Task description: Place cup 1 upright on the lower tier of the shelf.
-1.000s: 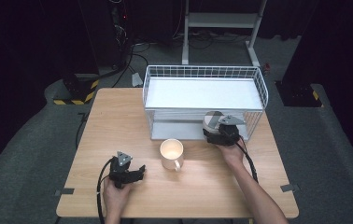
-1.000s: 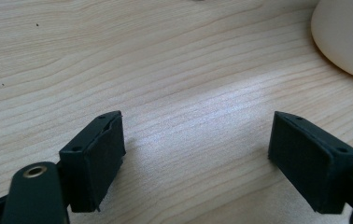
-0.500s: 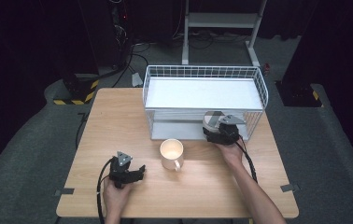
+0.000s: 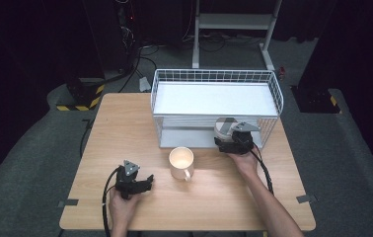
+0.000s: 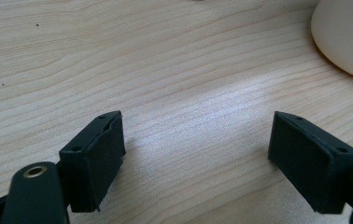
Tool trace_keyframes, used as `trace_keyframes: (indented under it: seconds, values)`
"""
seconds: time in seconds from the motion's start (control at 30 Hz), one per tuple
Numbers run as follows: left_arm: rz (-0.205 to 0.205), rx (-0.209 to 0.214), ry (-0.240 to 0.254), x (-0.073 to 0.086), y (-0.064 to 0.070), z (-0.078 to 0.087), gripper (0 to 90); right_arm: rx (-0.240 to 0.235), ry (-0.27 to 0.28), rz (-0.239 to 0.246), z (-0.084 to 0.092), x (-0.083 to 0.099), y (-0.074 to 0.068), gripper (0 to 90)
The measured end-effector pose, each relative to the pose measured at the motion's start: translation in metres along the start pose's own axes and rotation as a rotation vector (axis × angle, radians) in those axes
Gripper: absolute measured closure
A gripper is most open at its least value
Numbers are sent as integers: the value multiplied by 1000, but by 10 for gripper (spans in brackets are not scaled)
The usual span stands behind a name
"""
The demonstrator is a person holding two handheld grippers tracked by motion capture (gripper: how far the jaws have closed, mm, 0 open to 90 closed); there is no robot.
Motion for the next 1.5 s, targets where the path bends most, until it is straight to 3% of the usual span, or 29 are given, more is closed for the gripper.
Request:
trace_keyframes:
  seconds: [0.3,0.47,0.83,1.0,1.07,1.33,1.37,1.5]
  values:
    - [0,0,0,0,0,0,186,29,-38,-2,8,1,-2,144]
    - [0,0,0,0,0,0,186,29,-32,-35,14,8,-1,179]
    - [-1,0,0,0,0,0,186,47,-44,-35,18,22,-1,241]
    - [0,0,0,0,0,0,186,60,-40,-28,15,21,0,260]
    - [0,0,0,0,0,0,186,67,-44,-48,13,22,0,281]
    - [0,0,0,0,0,0,186,83,-42,-53,7,21,3,332]
    - [0,0,0,0,0,0,186,89,-46,-73,6,21,3,336]
    - [0,0,0,0,0,0,186,101,-50,-63,1,16,2,351]
Point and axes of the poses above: each handheld gripper's, and its own axes: z roughly backward along the jaws, x roughly out of its underside, y roughly to its right, the point moved 1 cm from there along -z, roughly forward along the jaws, and after that the axes turned 7 degrees about -z, right-handed, at the moved point
